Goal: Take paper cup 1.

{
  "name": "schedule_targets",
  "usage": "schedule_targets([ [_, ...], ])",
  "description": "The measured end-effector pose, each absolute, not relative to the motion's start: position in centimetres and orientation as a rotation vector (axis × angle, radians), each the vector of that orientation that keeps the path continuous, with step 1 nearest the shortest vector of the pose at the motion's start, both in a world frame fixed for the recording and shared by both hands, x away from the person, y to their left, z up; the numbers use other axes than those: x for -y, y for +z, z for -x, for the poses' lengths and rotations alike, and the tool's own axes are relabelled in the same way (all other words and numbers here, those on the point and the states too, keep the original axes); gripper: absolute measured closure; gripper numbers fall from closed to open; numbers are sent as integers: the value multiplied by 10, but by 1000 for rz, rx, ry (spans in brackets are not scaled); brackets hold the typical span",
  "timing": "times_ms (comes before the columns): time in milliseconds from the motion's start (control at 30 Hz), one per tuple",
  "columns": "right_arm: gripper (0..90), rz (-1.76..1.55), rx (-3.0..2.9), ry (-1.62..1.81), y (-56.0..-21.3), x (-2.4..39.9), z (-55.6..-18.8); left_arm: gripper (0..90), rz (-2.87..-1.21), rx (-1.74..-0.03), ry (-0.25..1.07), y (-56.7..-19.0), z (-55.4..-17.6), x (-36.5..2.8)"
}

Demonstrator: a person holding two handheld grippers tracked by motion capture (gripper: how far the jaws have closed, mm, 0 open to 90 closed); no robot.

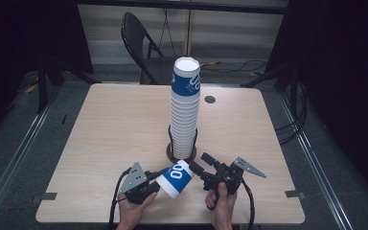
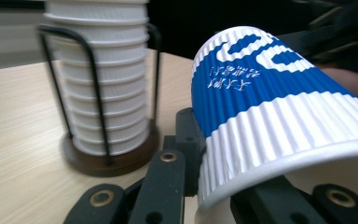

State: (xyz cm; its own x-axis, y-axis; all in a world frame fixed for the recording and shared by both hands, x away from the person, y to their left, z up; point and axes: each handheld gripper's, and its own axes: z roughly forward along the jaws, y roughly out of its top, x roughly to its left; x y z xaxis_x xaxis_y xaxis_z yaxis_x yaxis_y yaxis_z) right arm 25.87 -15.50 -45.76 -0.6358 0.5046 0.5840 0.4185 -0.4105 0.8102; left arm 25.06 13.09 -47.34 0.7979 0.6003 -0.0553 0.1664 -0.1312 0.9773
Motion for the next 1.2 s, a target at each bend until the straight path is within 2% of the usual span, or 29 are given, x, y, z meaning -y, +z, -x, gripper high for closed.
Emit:
schedule_targets([
  [200,126,-1230,-1752,2160,-460,156,-255,854,-1714,-633,439,-469,-257,-143],
  [467,130,-1140,-1848,2006,-465,151,-250,854,-1732,-655,353,-462,-267,-155],
  [867,134,-937,-1931,1694,-477,130,-247,852,-1833,-696,395,-447,-276,-163],
  [933,154,-895,-1953,1624,-479,126,-245,852,-1842,-707,384,-445,-278,-163],
  [1200,142,-736,-2052,1460,-483,115,-239,852,-1951,-723,288,-437,-285,-155],
])
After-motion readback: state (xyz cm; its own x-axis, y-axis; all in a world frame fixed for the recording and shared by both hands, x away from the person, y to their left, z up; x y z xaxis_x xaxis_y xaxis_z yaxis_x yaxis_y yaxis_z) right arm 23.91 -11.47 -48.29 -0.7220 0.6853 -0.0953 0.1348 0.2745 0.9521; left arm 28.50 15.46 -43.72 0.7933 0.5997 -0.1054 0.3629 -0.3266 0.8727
